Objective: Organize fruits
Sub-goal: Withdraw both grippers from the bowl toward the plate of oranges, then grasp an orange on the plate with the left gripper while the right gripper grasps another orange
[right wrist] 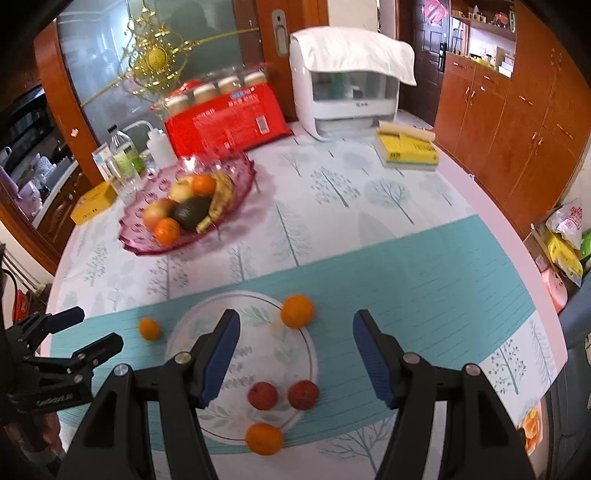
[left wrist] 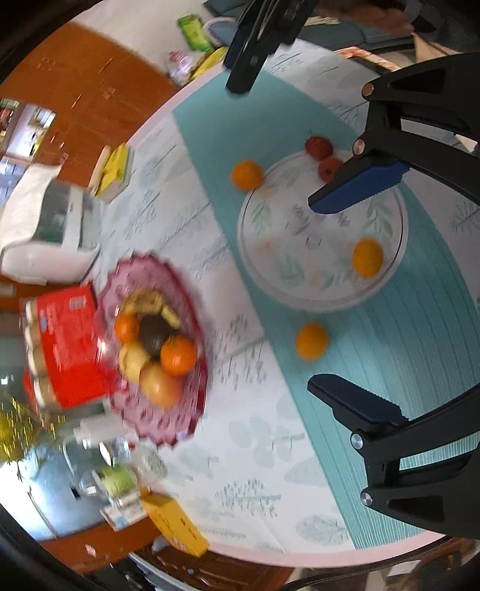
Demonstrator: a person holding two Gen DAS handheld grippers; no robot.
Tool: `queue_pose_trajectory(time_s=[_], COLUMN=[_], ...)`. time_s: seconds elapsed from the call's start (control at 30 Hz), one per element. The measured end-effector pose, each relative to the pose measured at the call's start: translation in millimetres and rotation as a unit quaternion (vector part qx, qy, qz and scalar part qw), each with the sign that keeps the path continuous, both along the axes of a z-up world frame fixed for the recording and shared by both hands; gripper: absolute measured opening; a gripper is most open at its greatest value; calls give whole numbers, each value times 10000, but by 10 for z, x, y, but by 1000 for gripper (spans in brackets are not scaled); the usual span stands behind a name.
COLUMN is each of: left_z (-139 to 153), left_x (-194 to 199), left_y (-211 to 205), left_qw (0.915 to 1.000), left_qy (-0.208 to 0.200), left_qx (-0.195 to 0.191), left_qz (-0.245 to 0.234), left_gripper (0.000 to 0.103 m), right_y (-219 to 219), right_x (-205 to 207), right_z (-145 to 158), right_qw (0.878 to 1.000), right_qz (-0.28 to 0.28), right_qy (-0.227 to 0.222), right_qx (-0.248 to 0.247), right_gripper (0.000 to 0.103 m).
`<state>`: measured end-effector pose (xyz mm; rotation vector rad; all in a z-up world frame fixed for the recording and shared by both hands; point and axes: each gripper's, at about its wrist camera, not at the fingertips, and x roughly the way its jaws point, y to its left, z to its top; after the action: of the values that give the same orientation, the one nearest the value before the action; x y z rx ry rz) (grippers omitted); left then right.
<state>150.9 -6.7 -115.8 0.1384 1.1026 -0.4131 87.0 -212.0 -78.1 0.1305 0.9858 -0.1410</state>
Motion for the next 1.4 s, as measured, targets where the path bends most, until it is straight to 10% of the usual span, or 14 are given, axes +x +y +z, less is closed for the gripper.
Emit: queue_pose_trajectory(time_s=[0.43, 0.77, 1.2, 1.4], left_z=[-630, -972, -806, -841], left_x=[-554, -644, -393, -268], left_y=[-792, -1158, -870, -784], left_qw=[9917, 9828, 9920, 9918], left_qy=[871, 1386, 959, 1010], left_qx=[-550, -717, -776, -774], left_qz=[-774, -990, -276, -110], left_gripper=[87, 50, 37, 37], right_y=[-222, -323, -147, -140], right_x=[216, 375, 714, 798], right_z=[-581, -904, -1126, -1280], right_qw=[9985, 9951, 9905, 9883], right_qz=[418, 661, 1145, 1185], right_qy=[148, 393, 554, 797], right_qx=[334, 616, 515, 534], right_gripper=[64, 64, 63, 43])
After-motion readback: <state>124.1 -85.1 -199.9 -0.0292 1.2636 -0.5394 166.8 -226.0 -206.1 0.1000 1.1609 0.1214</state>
